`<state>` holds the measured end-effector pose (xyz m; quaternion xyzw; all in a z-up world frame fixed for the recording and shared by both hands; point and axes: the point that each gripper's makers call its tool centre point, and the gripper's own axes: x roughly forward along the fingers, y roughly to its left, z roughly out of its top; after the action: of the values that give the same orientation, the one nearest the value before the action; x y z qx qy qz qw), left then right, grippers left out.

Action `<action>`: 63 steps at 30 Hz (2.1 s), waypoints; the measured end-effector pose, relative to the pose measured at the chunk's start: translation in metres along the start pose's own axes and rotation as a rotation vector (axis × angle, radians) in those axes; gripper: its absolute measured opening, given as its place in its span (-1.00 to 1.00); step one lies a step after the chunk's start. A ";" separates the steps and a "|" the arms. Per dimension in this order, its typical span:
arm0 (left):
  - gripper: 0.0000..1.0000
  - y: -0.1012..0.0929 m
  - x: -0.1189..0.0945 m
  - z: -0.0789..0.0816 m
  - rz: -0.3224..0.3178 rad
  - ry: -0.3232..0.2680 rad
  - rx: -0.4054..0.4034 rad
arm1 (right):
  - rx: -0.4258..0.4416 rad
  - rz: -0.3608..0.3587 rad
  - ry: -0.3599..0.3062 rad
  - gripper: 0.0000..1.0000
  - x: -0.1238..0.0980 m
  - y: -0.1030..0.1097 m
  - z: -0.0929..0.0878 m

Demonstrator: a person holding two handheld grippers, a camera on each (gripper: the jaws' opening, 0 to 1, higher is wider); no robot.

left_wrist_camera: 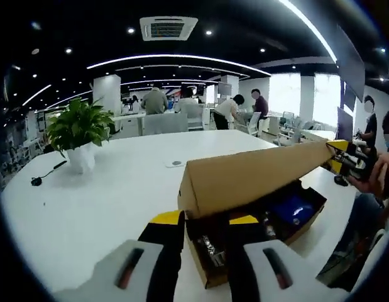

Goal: Operate the shoe box by opening the lid, removing the specified soft item, and placing it in the target area until the item is outside and the box remains undamaged.

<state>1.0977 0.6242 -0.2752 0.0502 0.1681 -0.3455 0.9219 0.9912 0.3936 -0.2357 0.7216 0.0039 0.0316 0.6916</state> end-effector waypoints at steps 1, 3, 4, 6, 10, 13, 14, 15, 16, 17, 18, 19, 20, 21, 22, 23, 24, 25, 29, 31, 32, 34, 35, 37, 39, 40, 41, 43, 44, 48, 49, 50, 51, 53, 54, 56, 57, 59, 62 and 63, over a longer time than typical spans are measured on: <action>-0.60 0.002 0.001 0.002 0.011 0.006 0.003 | -0.009 -0.004 0.000 -0.76 0.000 -0.001 0.000; -0.71 0.010 0.001 -0.001 0.033 0.027 -0.036 | -0.035 -0.014 -0.004 -0.75 -0.003 -0.002 0.000; -0.75 0.011 0.002 0.001 0.025 0.021 -0.035 | -0.055 -0.014 -0.016 -0.76 -0.003 -0.002 0.001; -0.83 0.016 0.002 -0.001 0.033 0.025 -0.035 | -0.051 -0.010 -0.023 -0.77 -0.005 0.001 -0.002; -0.84 0.013 0.002 -0.001 0.027 0.033 -0.007 | -0.099 -0.032 -0.023 -0.79 -0.007 0.001 -0.005; -0.84 0.013 0.003 0.002 0.030 0.030 -0.025 | -0.130 -0.035 -0.036 -0.83 -0.015 0.006 -0.004; -0.84 0.014 0.004 0.004 0.030 0.028 -0.033 | -0.127 -0.027 -0.041 -0.83 -0.017 0.009 -0.004; -0.84 0.013 0.002 0.007 0.032 0.027 -0.033 | -0.119 -0.024 -0.038 -0.84 -0.019 0.009 -0.005; -0.84 0.013 0.003 0.008 0.029 0.027 -0.031 | -0.139 -0.022 -0.030 -0.86 -0.023 0.012 -0.007; -0.84 0.013 0.003 0.008 0.030 0.027 -0.029 | -0.193 -0.044 -0.020 -0.90 -0.025 0.008 -0.007; -0.84 0.013 0.003 0.010 0.028 0.028 -0.027 | -0.224 -0.061 -0.013 -0.92 -0.028 0.006 -0.005; -0.84 0.013 0.003 0.012 0.026 0.025 -0.033 | -0.271 -0.093 -0.018 -0.92 -0.031 0.002 -0.002; -0.84 0.013 0.003 0.012 0.023 0.026 -0.040 | -0.316 -0.111 -0.015 -0.92 -0.033 0.000 0.000; -0.84 0.014 0.004 0.011 0.021 0.027 -0.044 | -0.377 -0.144 -0.013 -0.92 -0.035 -0.004 0.003; -0.84 0.013 0.004 0.011 0.019 0.027 -0.051 | -0.433 -0.176 -0.015 -0.90 -0.036 -0.009 0.007; -0.84 0.015 0.005 0.011 0.018 0.024 -0.065 | -0.547 -0.233 -0.046 -0.89 -0.036 -0.016 0.019; -0.83 0.015 0.005 0.011 0.017 0.024 -0.068 | -0.623 -0.260 -0.068 -0.87 -0.036 -0.019 0.026; -0.83 0.014 0.005 0.012 0.016 0.024 -0.074 | -0.710 -0.309 -0.090 -0.85 -0.036 -0.023 0.035; -0.83 0.014 0.005 0.016 0.012 0.023 -0.081 | -1.048 -0.330 0.024 -0.73 -0.020 -0.019 0.024; -0.82 0.016 0.008 0.016 0.010 0.021 -0.086 | -1.133 -0.321 0.061 -0.69 -0.014 -0.016 0.016; -0.82 0.016 0.009 0.018 0.009 0.019 -0.085 | -1.172 -0.321 0.061 -0.67 -0.011 -0.015 0.015; -0.82 0.015 0.009 0.020 0.007 0.016 -0.083 | -1.217 -0.330 0.033 -0.61 -0.006 -0.012 0.019; -0.82 0.015 0.008 0.022 0.006 0.016 -0.084 | -1.242 -0.326 0.034 -0.61 -0.005 -0.010 0.017; -0.82 0.016 0.010 0.021 0.004 0.016 -0.090 | -1.287 -0.345 0.036 -0.61 -0.004 -0.008 0.018; -0.82 0.016 0.010 0.020 0.002 0.017 -0.093 | -1.299 -0.342 0.037 -0.60 -0.001 -0.010 0.020; -0.82 0.016 0.009 0.021 -0.001 0.016 -0.099 | -1.307 -0.356 0.036 -0.58 0.001 -0.011 0.023; -0.81 0.016 0.009 0.021 -0.001 0.016 -0.099 | -1.316 -0.363 0.032 -0.57 0.001 -0.011 0.024; -0.82 0.015 0.009 0.022 -0.001 0.014 -0.098 | -1.364 -0.385 0.026 -0.55 -0.001 -0.012 0.029; -0.82 0.016 0.009 0.023 0.002 0.016 -0.101 | -1.386 -0.383 0.020 -0.52 0.000 -0.011 0.032; -0.82 0.015 0.009 0.024 0.001 0.014 -0.091 | -1.403 -0.394 0.004 -0.50 0.001 -0.009 0.036; -0.82 0.014 0.008 0.024 0.000 0.014 -0.094 | -1.407 -0.389 0.009 -0.50 0.002 -0.008 0.035; -0.82 0.013 0.008 0.025 0.000 0.014 -0.097 | -1.423 -0.397 0.004 -0.51 0.003 -0.007 0.035; -0.82 0.014 0.008 0.025 0.001 0.014 -0.097 | -1.447 -0.388 0.012 -0.51 0.006 -0.005 0.034; -0.82 0.013 0.008 0.026 0.001 0.015 -0.102 | -1.508 -0.425 0.012 -0.56 0.006 -0.004 0.037; -0.82 0.013 0.007 0.026 0.001 0.015 -0.103 | -1.543 -0.431 0.002 -0.60 0.007 -0.001 0.039; -0.82 0.013 0.008 0.026 0.001 0.010 -0.102 | -1.555 -0.422 0.009 -0.65 0.013 -0.001 0.037; -0.81 0.013 0.008 0.027 0.000 0.008 -0.104 | -1.594 -0.453 -0.002 -0.75 0.013 0.001 0.041; -0.79 0.012 0.008 0.026 -0.010 0.009 -0.109 | -1.595 -0.449 -0.015 -0.80 0.017 0.006 0.041; -0.77 0.014 0.005 0.012 -0.007 0.065 -0.143 | -1.626 -0.449 -0.016 -0.83 0.026 0.008 0.047; -0.76 0.016 0.005 0.011 -0.002 0.055 -0.147 | -1.645 -0.452 -0.015 -0.86 0.027 0.008 0.049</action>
<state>1.1146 0.6309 -0.2671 -0.0085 0.2182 -0.3316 0.9178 1.0207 0.3452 -0.2288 -0.0283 0.1192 -0.1191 0.9853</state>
